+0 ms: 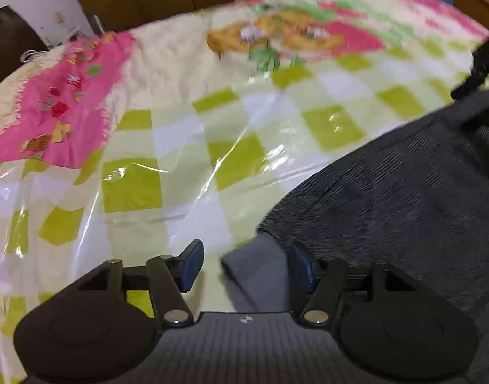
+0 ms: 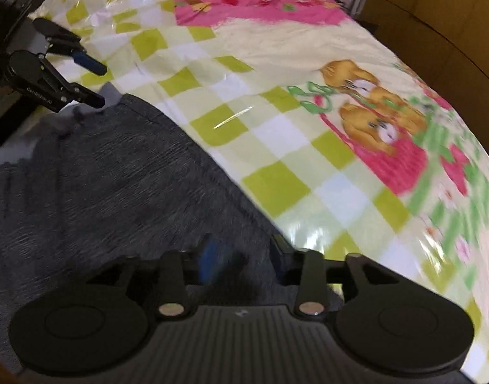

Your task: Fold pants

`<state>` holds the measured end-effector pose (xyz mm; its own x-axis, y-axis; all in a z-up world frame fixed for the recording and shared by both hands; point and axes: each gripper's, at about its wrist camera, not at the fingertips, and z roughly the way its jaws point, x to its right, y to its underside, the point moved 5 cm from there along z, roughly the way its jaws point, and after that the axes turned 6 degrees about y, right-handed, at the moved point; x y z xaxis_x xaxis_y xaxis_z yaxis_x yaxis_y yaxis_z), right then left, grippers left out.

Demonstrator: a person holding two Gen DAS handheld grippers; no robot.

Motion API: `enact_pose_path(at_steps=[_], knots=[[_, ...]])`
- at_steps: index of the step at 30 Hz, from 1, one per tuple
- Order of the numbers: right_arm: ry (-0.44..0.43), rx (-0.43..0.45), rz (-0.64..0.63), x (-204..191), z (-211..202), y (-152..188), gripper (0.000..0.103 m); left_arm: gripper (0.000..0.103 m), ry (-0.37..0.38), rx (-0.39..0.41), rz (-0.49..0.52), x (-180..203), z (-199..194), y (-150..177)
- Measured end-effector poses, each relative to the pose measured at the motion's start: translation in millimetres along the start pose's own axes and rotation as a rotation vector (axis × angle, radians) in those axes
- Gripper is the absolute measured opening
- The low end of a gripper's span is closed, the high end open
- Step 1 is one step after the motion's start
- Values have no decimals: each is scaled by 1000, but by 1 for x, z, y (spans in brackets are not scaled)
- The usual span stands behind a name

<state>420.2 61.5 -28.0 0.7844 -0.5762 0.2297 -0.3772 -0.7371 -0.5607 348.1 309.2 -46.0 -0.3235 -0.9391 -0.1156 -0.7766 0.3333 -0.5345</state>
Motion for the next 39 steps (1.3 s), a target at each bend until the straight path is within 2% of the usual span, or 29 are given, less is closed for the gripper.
enact_pose_path(at_steps=[4,6,8,11,15,16,18,19,20,22,23,24,27,32,36,39], knots=[[-7,-71,-69,9,39,-5,43,76,131,-78,33,-1,9,-9],[-47,-135,-96,14,51,1,44,75,143,-111,71,3,12,-11],[-104,-195,-101,20,57,6,44,70,159,-142,88,6,16,-11],[-142,-229,-90,32,66,6,51,65,161,-163,114,12,20,-12],[-163,-263,-96,37,72,11,49,58,162,-156,126,15,21,-15],[-161,-260,-89,37,73,12,47,55,161,-152,122,15,22,-16],[-160,-246,-61,35,75,13,29,52,148,-137,126,18,22,-17],[-156,-227,-47,33,73,14,15,51,139,-129,128,19,22,-17],[-152,-220,-41,32,71,15,8,49,130,-120,127,20,21,-16],[-125,-198,-46,27,65,18,5,44,119,-97,117,21,17,-13],[-109,-190,-36,26,61,19,4,31,109,-85,109,21,13,-12],[-93,-181,-17,27,58,18,4,23,84,-79,109,20,11,-12],[-68,-133,27,28,36,16,4,23,74,-47,97,18,-6,-11],[-57,-4,69,22,-40,9,4,22,67,32,106,30,-51,-3],[-87,71,31,-16,-115,17,4,22,81,98,101,47,-93,23],[-145,97,10,-63,-164,38,4,22,87,132,81,60,-122,56]])
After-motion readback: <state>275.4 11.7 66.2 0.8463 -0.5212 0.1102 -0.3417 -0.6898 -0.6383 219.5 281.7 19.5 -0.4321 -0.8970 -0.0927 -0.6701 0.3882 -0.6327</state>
